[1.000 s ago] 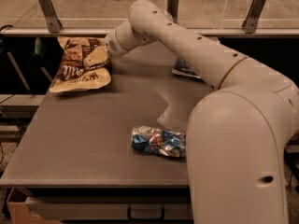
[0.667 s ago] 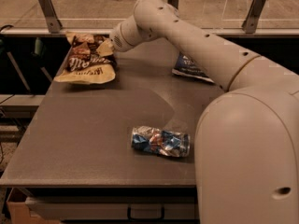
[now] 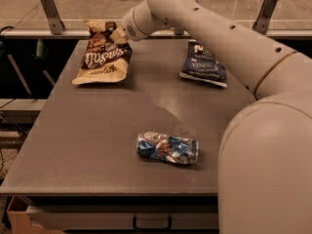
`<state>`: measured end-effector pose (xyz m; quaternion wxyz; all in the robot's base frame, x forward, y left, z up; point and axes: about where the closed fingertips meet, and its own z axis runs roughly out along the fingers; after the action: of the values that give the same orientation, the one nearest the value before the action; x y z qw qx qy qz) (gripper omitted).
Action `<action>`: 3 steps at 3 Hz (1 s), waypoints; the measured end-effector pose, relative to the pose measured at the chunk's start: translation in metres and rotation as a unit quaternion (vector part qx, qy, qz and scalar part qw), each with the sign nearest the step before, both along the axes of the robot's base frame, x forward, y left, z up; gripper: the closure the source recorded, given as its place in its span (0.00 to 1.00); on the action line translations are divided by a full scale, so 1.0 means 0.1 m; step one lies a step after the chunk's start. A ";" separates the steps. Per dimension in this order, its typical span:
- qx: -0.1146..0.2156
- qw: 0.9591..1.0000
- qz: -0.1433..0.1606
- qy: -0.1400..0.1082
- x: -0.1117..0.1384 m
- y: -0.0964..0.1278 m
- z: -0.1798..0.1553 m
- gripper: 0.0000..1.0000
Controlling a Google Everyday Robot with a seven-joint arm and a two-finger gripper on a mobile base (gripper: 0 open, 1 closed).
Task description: Move brown chip bag near blue chip bag
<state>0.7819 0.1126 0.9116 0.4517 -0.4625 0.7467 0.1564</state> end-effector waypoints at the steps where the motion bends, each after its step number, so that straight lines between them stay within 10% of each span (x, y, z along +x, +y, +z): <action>1: -0.046 0.998 -0.013 -0.036 0.05 -0.42 0.21 1.00; 3: -0.147 0.987 -0.038 -0.049 0.04 -1.36 0.30 1.00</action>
Offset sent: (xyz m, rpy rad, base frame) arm 0.0098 -0.1622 0.0527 -0.3447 -0.1507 -0.1032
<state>0.7862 -0.0233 0.9415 0.4206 -0.5020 0.7556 0.0049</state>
